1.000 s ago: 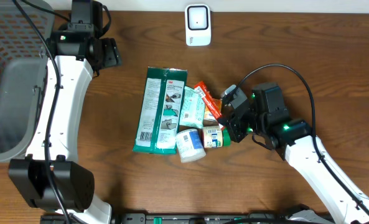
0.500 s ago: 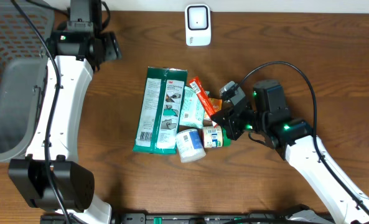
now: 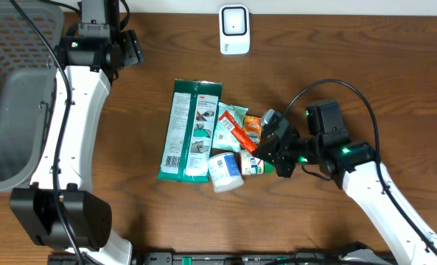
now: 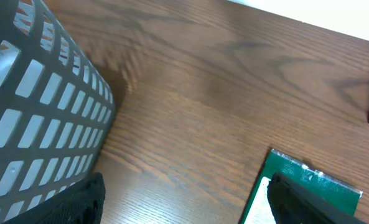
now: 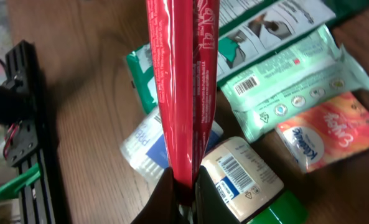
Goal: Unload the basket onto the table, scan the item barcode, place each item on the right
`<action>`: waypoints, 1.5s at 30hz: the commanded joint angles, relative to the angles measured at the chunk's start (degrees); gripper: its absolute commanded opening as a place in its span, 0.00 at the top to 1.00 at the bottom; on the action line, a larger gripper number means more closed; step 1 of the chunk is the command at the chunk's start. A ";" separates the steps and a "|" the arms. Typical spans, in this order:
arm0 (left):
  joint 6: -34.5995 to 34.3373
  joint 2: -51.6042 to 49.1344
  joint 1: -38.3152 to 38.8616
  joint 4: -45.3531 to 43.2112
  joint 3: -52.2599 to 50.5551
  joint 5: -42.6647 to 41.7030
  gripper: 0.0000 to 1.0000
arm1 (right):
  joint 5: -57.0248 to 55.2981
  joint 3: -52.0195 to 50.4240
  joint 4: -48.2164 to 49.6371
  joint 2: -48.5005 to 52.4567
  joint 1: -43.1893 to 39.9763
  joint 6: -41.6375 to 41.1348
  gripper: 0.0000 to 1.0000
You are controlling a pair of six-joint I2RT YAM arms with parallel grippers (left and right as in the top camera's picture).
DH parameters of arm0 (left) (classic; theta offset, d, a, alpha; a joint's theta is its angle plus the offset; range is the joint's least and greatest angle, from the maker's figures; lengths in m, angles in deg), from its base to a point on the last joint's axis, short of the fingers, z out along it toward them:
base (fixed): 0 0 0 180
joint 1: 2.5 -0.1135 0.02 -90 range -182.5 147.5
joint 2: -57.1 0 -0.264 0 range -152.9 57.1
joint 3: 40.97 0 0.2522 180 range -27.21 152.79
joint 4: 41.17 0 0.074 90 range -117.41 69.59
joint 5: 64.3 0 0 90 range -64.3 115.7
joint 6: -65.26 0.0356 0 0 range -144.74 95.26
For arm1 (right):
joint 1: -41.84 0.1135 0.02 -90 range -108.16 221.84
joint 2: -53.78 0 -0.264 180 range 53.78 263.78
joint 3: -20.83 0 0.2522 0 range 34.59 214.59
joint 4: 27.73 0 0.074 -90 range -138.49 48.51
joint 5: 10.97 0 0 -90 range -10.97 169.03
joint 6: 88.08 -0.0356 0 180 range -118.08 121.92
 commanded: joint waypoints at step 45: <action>13.68 -0.87 15.72 -5.75 -1.60 -68.76 0.34 | 13.09 0.74 35.71 -4.74 -9.07 -61.44 0.99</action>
